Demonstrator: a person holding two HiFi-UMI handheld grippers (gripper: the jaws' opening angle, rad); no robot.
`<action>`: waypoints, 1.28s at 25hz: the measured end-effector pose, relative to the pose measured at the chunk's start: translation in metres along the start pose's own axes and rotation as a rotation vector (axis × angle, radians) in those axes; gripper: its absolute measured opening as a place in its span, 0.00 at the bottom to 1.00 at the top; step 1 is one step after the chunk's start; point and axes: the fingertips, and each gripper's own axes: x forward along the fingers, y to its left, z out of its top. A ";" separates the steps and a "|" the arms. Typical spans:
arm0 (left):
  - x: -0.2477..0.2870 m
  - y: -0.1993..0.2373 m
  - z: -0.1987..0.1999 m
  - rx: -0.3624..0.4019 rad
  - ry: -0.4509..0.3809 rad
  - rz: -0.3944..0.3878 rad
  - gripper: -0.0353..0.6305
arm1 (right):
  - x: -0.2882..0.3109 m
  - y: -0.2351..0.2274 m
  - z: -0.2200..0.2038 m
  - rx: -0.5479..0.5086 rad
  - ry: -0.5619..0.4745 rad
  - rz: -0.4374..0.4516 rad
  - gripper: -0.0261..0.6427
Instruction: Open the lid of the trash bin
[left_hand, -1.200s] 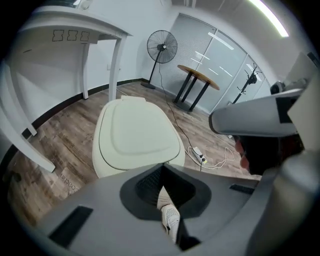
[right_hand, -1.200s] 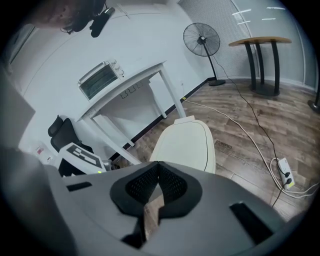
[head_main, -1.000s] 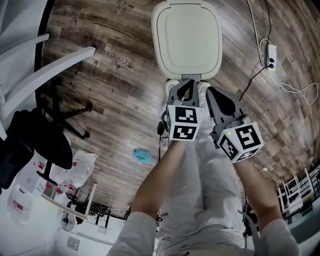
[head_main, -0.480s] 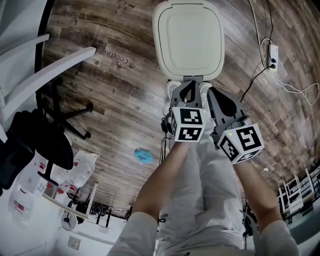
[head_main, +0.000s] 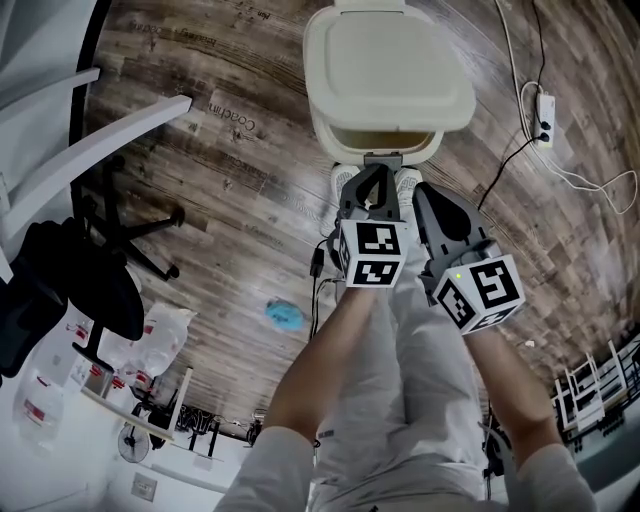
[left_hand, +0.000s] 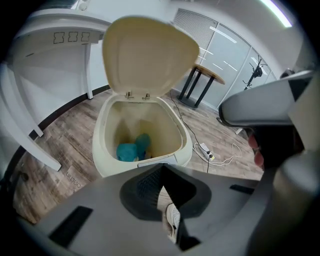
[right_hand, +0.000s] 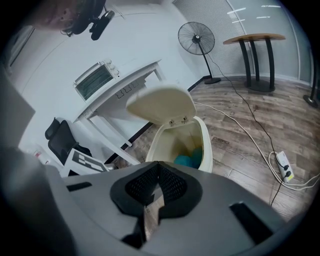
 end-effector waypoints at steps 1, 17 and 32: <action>0.000 0.000 0.000 0.003 -0.002 0.000 0.05 | -0.002 0.000 0.000 0.002 -0.002 0.000 0.06; -0.157 -0.012 0.144 0.119 -0.385 0.040 0.05 | -0.128 0.029 0.125 -0.069 -0.193 -0.043 0.06; -0.521 -0.101 0.323 0.199 -0.880 0.158 0.05 | -0.386 0.113 0.298 -0.231 -0.574 -0.045 0.06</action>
